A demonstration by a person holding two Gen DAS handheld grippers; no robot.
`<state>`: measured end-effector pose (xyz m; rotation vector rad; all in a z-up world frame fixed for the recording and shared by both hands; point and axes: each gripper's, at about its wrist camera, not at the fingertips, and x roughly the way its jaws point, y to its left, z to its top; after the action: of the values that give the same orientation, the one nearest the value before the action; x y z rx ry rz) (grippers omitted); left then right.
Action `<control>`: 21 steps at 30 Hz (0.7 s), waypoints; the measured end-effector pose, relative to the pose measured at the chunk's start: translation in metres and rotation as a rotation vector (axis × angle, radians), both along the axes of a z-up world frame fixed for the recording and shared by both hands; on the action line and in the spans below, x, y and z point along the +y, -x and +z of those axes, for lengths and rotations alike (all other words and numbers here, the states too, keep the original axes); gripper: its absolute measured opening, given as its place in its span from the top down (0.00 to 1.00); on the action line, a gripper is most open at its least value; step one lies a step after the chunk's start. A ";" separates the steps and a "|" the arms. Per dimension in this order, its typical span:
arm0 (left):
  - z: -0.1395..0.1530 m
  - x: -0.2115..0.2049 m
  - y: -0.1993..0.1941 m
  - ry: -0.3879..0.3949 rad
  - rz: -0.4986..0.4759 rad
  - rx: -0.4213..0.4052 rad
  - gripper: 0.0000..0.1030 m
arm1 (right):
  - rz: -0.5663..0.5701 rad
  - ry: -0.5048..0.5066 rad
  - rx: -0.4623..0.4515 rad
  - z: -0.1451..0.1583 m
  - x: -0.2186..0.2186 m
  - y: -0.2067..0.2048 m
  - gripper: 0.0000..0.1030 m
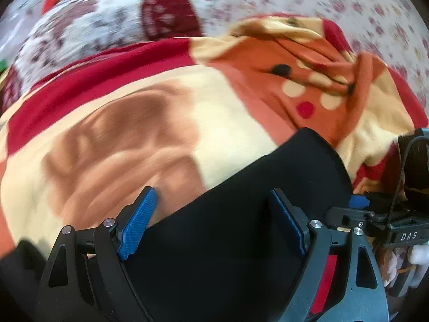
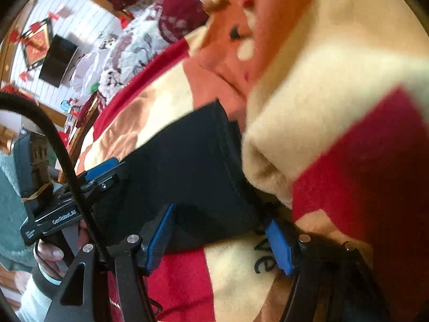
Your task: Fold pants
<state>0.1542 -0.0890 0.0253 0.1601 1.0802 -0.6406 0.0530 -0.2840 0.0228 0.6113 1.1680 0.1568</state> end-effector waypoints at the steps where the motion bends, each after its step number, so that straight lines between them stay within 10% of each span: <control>1: 0.000 -0.006 -0.002 0.008 -0.031 0.006 0.17 | 0.002 -0.001 -0.003 0.001 0.000 0.001 0.37; 13: -0.001 -0.065 -0.031 0.075 -0.190 0.081 0.17 | 0.019 -0.008 -0.045 -0.002 0.009 0.012 0.32; 21: -0.011 -0.092 -0.021 -0.030 -0.296 -0.017 0.17 | 0.047 0.026 -0.090 -0.004 0.021 0.007 0.17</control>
<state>0.1747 -0.1812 0.0147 0.3554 1.0589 -0.8869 0.0455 -0.2627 0.0188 0.5488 1.0963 0.2068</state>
